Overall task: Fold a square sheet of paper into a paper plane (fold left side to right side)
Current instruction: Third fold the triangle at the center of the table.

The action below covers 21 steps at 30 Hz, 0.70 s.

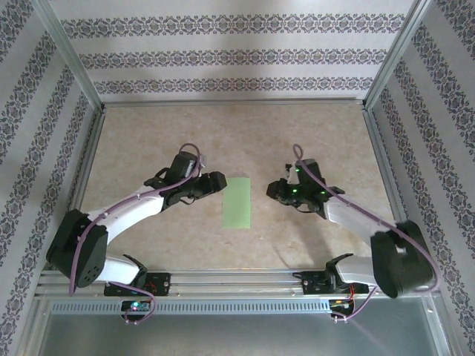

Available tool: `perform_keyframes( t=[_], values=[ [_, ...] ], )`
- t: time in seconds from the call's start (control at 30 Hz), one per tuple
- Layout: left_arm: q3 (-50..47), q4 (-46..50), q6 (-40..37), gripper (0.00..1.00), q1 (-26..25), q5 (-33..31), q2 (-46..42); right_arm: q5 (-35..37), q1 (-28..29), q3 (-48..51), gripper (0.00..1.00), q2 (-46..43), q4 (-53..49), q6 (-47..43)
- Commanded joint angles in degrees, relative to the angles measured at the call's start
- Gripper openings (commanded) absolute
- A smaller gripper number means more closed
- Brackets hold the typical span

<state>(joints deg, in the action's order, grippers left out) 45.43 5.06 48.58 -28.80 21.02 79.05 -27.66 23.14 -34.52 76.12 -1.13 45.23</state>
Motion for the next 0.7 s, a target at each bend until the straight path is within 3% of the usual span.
perform_keyframes(
  t=[0.0, 0.1, 0.67],
  values=[
    [-0.8, -5.9, 1.7, 0.65, 1.2, 0.9, -1.6, 1.7, 3.9, -2.4, 0.09, 6.1, 6.7, 3.2],
    [-1.2, -4.8, 1.5, 0.65, 1.5, 0.3, -1.7, 3.3, 6.3, -4.5, 0.0, 11.6, 7.2, 2.9],
    [-0.2, -2.1, 0.9, 0.64, 1.8, 1.2, 1.4, 3.2, 8.2, -8.2, 0.0, 22.8, 7.2, 0.0]
  ],
)
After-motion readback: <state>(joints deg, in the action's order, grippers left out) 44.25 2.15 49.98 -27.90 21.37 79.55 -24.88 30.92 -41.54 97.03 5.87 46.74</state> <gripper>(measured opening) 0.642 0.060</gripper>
